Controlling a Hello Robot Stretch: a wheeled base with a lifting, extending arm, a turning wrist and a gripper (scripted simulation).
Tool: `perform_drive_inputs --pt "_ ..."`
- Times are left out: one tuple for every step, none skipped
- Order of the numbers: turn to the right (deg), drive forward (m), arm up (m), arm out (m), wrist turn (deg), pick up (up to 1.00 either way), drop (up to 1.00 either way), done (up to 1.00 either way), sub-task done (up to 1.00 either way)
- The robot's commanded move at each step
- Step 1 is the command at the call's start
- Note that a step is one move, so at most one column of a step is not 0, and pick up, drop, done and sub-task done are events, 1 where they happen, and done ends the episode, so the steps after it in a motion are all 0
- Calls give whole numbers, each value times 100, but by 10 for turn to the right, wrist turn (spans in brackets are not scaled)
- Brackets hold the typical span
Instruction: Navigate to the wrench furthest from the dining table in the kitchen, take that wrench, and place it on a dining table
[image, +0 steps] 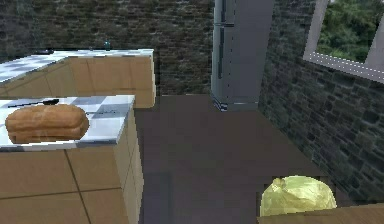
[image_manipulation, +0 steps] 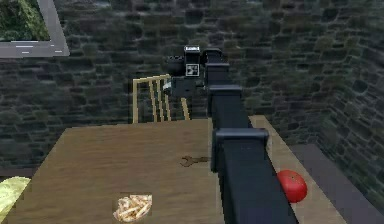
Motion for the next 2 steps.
perform_drive_inputs --pt "0 0 0 -8 0 0 0 0 0" --pt "0 0 0 0 0 0 0 100 0"
